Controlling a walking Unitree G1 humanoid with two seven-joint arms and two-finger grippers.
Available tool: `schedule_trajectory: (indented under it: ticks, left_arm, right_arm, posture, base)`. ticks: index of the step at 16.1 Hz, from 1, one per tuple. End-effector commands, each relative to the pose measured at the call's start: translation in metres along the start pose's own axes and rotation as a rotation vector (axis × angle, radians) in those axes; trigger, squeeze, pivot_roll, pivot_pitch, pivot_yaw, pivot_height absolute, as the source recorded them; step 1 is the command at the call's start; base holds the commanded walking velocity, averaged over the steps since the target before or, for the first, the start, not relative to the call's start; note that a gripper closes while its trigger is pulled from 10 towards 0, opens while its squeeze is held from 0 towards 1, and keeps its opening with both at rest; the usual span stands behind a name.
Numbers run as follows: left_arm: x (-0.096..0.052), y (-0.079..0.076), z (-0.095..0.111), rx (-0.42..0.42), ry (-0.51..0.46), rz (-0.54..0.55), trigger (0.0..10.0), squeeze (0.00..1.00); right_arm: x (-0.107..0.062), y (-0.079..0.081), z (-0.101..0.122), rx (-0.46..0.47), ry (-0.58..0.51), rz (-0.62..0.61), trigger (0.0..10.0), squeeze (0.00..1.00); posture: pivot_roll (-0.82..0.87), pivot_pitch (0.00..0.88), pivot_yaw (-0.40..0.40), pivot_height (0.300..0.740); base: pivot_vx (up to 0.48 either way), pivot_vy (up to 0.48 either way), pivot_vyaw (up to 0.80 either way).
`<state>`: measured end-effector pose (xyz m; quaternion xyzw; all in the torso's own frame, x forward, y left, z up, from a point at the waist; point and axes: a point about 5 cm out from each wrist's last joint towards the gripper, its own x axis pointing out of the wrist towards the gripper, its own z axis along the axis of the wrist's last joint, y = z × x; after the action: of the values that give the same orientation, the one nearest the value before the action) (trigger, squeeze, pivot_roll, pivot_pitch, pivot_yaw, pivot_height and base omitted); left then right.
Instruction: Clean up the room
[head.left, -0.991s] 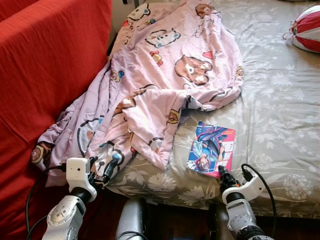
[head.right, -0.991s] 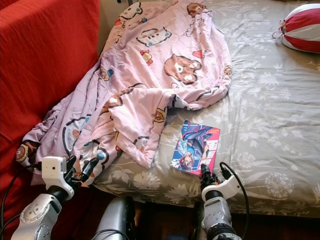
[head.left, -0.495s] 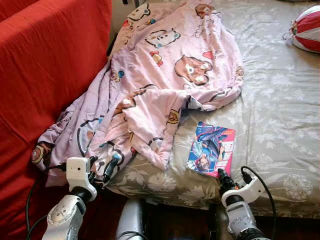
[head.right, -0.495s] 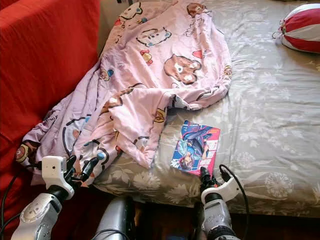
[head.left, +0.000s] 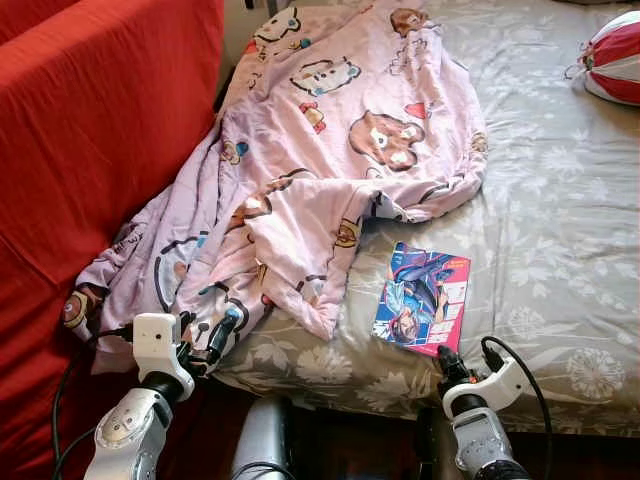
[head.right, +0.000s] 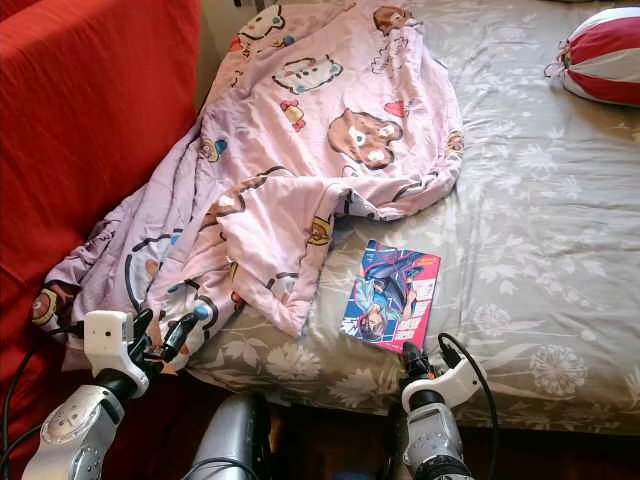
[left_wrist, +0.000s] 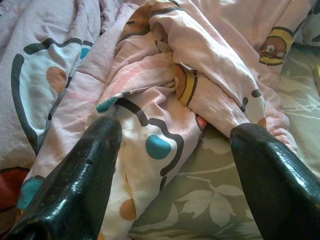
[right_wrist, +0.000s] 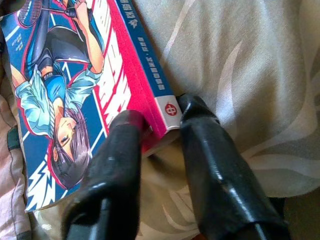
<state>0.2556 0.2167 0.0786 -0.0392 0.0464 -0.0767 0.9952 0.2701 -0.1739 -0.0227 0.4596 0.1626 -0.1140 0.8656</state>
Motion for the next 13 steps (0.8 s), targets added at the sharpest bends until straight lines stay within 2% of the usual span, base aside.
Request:
schedule_trajectory:
  ticks: [1,7,9,10,13]
  left_arm:
    - [-0.004,0.006,-0.005,0.004,0.021,0.024,10.0,0.00]
    - [0.005,0.005,-0.008,-0.004,0.018,0.037,10.0,0.00]
    - [0.009,0.004,-0.015,-0.013,0.027,0.051,10.0,0.00]
    - [0.011,0.004,-0.019,-0.017,0.035,0.058,10.0,0.00]
    - [0.020,0.002,-0.027,-0.037,0.046,0.078,10.0,0.00]
  right_arm:
    - [-0.006,-0.005,-0.016,0.018,0.057,-0.029,0.0,0.00]
    - [0.003,0.005,0.004,-0.024,-0.030,0.001,0.0,0.00]
    - [0.006,0.010,0.019,-0.103,-0.102,0.001,0.0,0.00]
    - [0.009,0.016,0.026,-0.166,-0.136,0.024,0.0,0.00]
    - [0.013,0.034,0.040,-0.262,-0.215,0.116,0.0,0.00]
  posture:
    - [0.19,0.172,0.113,0.603]
    - [0.17,0.139,0.095,0.603]
    - [0.15,0.113,0.082,0.603]
    - [0.14,0.099,0.074,0.603]
    - [0.11,0.069,0.057,0.603]
  base:
    - [0.000,0.000,0.00]
    - [0.000,0.000,0.00]
    - [0.000,0.000,0.00]
    - [0.000,0.000,0.00]
    - [0.000,0.000,0.00]
